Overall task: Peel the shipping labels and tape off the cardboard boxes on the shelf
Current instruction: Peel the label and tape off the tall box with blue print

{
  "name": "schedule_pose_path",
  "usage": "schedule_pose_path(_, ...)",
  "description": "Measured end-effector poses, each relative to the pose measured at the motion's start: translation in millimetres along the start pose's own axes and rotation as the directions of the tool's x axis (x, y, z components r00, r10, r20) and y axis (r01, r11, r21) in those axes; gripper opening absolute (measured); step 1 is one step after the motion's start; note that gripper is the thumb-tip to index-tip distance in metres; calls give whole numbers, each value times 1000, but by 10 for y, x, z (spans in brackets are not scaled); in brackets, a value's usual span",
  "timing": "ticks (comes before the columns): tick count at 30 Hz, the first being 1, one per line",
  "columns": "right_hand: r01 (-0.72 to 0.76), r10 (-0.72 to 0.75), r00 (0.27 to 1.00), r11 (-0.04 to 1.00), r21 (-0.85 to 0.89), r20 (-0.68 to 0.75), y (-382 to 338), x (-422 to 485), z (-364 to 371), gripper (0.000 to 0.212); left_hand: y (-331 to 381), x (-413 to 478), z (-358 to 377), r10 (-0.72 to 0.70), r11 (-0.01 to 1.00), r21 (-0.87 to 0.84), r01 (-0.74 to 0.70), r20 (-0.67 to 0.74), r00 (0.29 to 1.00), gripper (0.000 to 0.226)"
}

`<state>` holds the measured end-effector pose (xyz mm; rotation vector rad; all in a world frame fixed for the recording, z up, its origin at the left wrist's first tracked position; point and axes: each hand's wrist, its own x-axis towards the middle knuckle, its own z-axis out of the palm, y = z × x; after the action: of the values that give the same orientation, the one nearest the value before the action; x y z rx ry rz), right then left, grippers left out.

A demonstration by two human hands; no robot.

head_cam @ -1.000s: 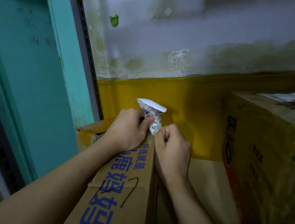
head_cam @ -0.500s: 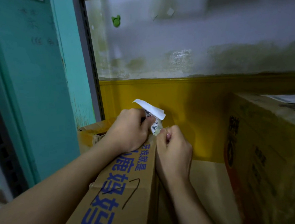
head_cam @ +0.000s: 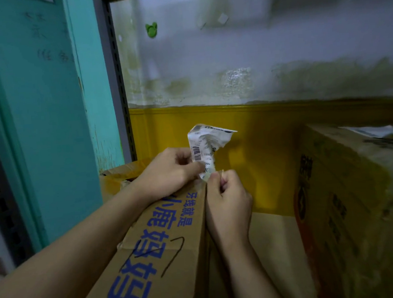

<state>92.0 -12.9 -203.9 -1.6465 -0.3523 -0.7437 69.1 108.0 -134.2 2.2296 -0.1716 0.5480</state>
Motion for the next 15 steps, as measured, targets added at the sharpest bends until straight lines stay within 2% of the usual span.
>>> schedule_pose_path(5, -22, 22, 998, 1000, 6, 57, -38, 30, -33, 24, -4, 16, 13, -1, 999, 54, -1, 31, 1000, 18)
schedule_pose_path(11, -23, 17, 990, 999, 39, 143, -23, 46, -50, 27, -1, -3, -1, 11, 989, 149, -13, 17, 1000, 28)
schedule_pose_path(15, -30, 24, 990, 999, 44, 139, -4, 69, -25, 37, -5, -10, 15, 38, 968, 250, -32, -21, 999, 31)
